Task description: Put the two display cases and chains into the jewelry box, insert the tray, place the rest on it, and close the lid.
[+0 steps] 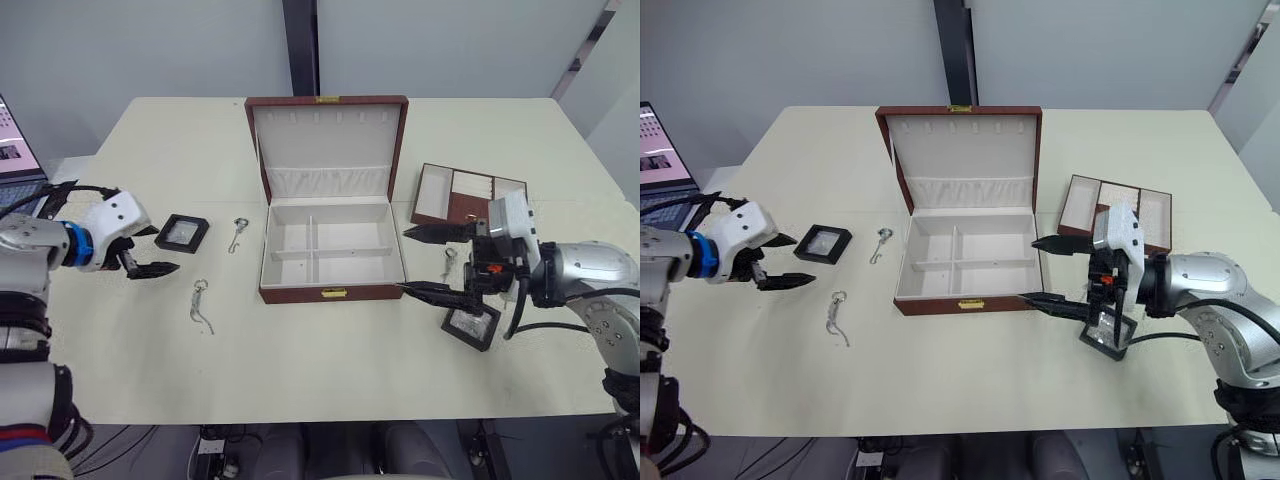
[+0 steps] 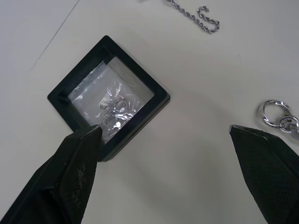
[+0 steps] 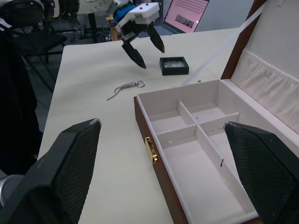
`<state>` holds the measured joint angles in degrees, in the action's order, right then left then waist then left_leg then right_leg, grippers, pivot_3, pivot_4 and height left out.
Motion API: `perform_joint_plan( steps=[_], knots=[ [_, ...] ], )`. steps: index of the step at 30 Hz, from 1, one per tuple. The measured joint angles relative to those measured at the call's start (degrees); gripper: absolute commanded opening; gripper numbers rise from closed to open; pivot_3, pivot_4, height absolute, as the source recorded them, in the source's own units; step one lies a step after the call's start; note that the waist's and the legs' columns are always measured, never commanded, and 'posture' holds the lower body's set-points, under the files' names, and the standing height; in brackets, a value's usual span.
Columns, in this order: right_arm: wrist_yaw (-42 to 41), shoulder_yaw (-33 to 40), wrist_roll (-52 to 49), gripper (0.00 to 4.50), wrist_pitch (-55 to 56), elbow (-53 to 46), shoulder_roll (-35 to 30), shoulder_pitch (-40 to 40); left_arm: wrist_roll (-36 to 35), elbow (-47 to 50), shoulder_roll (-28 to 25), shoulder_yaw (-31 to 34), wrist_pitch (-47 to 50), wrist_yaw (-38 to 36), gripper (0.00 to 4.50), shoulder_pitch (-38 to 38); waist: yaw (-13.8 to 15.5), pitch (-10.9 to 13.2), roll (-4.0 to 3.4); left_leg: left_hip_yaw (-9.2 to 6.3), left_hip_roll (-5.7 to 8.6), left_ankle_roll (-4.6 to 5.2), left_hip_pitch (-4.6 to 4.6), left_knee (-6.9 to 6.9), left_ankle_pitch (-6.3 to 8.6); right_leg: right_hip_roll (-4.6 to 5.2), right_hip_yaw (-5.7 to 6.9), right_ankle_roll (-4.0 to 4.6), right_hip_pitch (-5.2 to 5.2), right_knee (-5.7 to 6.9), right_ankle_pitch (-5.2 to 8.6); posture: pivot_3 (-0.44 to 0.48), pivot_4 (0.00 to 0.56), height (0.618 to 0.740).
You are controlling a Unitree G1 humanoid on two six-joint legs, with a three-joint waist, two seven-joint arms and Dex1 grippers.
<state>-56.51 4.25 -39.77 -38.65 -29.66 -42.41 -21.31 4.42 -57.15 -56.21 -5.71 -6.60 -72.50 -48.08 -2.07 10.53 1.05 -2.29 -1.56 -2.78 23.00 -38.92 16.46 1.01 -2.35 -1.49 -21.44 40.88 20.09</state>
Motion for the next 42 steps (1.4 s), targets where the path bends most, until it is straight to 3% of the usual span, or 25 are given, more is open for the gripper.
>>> perform_joint_plan(
  steps=[7,17,21,32,33,42],
  knots=[
    [3.39,0.15,-2.01,4.47,-1.41,-3.96,0.04,1.99,3.49,-8.98,2.8,-1.53,-3.85,2.3,4.5,-4.12,-0.24,-0.01,0.03,-0.02,0.0,0.0,0.0,-0.01,0.0,0.02,0.0,0.0,0.0,0.01,0.0,0.0,0.15,0.74],
    [5.39,0.29,-2.33,4.47,-1.92,-4.78,-0.41,3.85,5.12,-10.98,3.52,-1.83,-4.82,3.2,4.5,-4.64,-0.28,-0.01,0.03,-0.02,0.02,0.0,-0.01,-0.01,0.0,0.02,0.0,0.0,0.02,0.03,0.0,0.0,0.15,0.74],
    [5.44,0.28,-2.29,4.5,-1.75,-4.75,-0.41,3.86,5.26,-11.01,3.78,-1.82,-4.87,3.22,3.63,-4.69,-0.26,-0.01,0.03,-0.02,0.02,0.0,-0.02,-0.01,0.0,0.02,0.0,0.0,0.02,0.03,0.0,0.0,0.15,0.74],
    [5.25,0.1,-1.82,4.5,-0.83,-3.71,-0.41,3.82,5.39,-11.01,3.8,-1.73,-4.52,4.25,0.18,-4.86,-0.28,-0.02,0.03,-0.02,0.02,0.0,-0.02,-0.02,0.0,0.02,0.0,0.0,0.02,0.04,0.0,0.0,0.15,0.74],
    [5.25,0.07,-1.82,4.5,-0.74,-3.7,-0.41,3.79,5.38,-11.01,3.79,-1.67,-4.31,4.25,0.02,-4.89,-0.27,-0.02,0.03,-0.02,0.02,0.0,-0.02,-0.02,0.0,0.02,0.0,0.0,0.02,0.04,0.0,0.0,0.15,0.74],
    [4.82,-0.02,-1.81,4.5,-0.47,-2.82,-0.41,3.69,5.32,-10.99,3.76,-1.28,-3.91,3.92,0.02,-4.83,-0.29,-0.02,0.03,-0.01,0.02,0.0,-0.03,-0.02,0.0,0.02,0.0,0.0,0.02,0.05,0.0,0.0,0.15,0.74]
  ],
)
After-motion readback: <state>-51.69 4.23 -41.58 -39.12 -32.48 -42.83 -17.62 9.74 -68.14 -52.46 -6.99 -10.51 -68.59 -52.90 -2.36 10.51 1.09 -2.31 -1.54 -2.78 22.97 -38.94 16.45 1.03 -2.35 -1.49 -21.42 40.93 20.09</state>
